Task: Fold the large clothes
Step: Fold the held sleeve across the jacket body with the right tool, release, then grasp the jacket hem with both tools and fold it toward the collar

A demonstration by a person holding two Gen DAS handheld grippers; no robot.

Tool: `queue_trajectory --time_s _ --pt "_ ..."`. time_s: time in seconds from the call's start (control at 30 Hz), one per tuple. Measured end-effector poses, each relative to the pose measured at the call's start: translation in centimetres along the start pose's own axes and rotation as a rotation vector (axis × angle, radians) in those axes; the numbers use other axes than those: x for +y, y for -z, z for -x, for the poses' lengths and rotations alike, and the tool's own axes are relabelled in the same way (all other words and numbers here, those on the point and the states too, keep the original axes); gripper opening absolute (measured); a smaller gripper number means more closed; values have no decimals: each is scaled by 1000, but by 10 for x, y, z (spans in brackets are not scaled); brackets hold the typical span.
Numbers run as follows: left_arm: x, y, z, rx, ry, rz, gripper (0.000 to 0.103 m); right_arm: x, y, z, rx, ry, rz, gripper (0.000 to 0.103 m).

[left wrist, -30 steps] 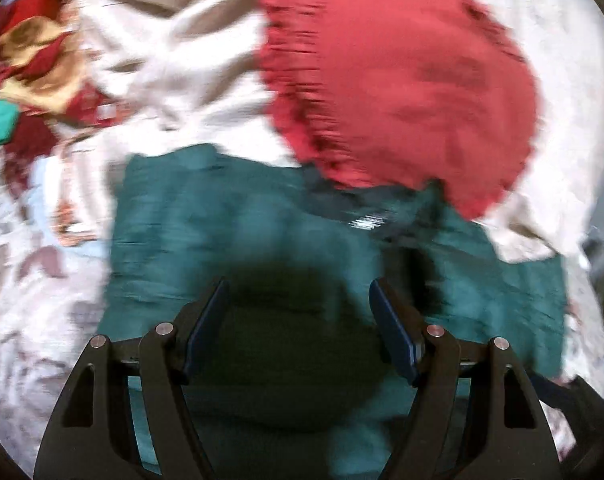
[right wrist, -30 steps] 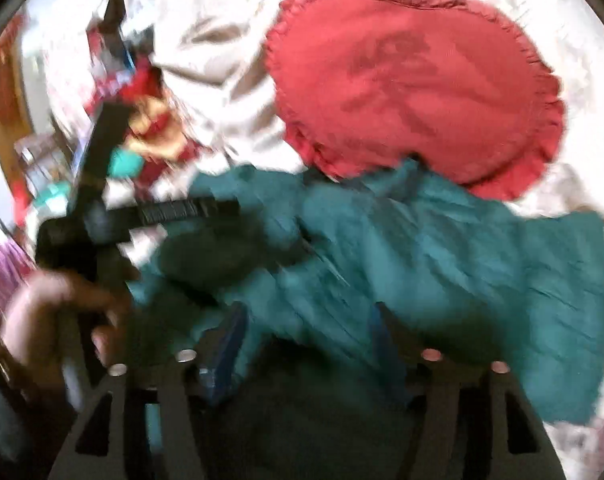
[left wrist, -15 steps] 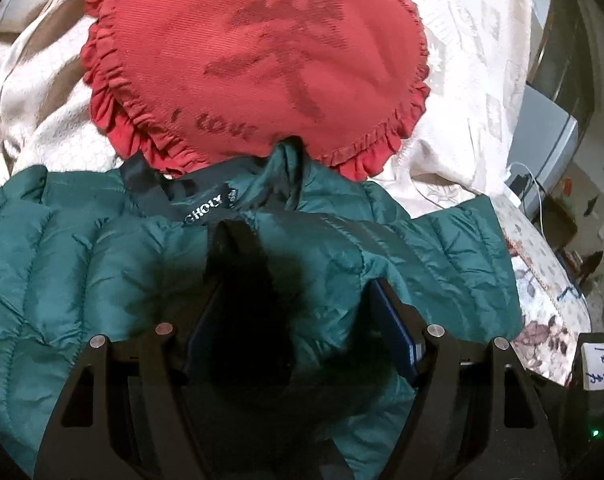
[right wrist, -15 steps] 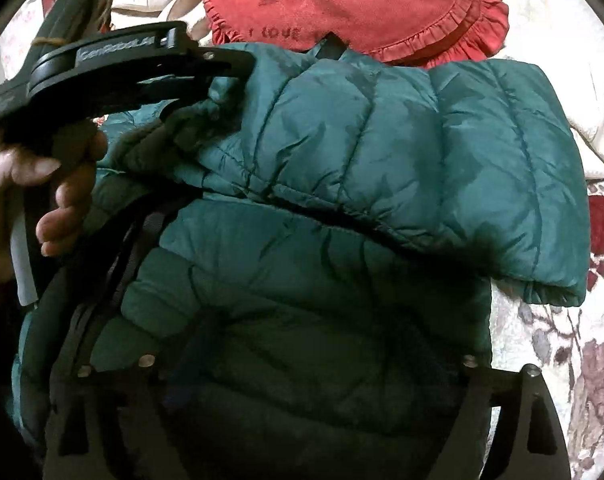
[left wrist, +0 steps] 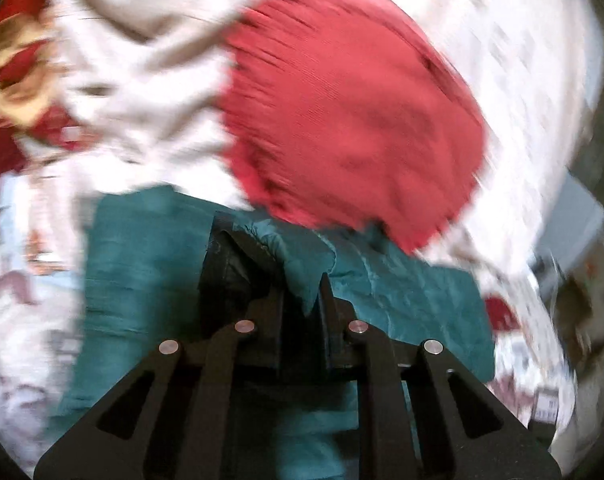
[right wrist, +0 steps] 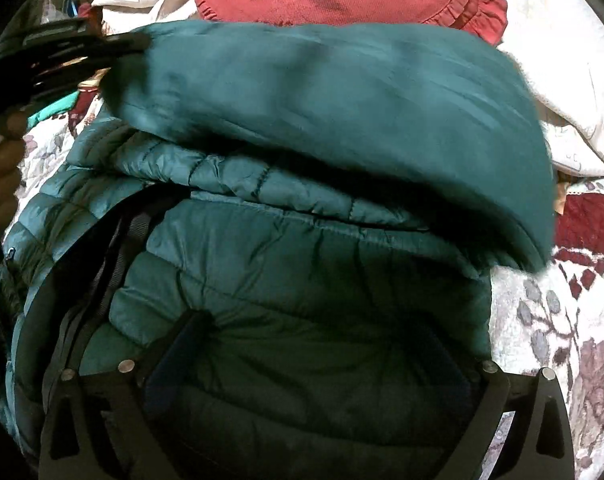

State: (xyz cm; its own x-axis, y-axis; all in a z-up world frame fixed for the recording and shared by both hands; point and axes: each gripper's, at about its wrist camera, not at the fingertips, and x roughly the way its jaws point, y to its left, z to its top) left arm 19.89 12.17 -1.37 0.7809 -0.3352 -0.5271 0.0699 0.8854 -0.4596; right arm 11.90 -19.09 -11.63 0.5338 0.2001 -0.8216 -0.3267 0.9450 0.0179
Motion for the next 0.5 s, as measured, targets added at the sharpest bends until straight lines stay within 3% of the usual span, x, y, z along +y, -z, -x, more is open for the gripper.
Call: queue_trajectory --time_s 0.1,0.17,0.23,0.3,0.37,0.4,0.47,0.5 --pt "43 -10 16 -17 -83 96 13 -2 -1 -1 0 -2 1 102" --pt "60 -6 11 36 -111 140 15 -2 0 1 3 -4 1 102" --pt "68 0 6 89 -146 168 24 -1 0 0 9 -6 -1 102" --pt "66 0 9 87 -168 149 29 -4 -3 1 34 -26 -3 102" --pt "57 -4 23 24 -217 106 37 -15 -12 10 74 -74 -12 94" --pt "52 -5 33 -23 -255 87 44 -26 -17 22 44 -72 -40 89" --pt "42 -9 58 -164 -361 54 56 -54 -22 47 -42 -40 -127 89" --pt "37 -10 65 -217 -380 38 63 -68 -24 57 -72 -18 -171 89"
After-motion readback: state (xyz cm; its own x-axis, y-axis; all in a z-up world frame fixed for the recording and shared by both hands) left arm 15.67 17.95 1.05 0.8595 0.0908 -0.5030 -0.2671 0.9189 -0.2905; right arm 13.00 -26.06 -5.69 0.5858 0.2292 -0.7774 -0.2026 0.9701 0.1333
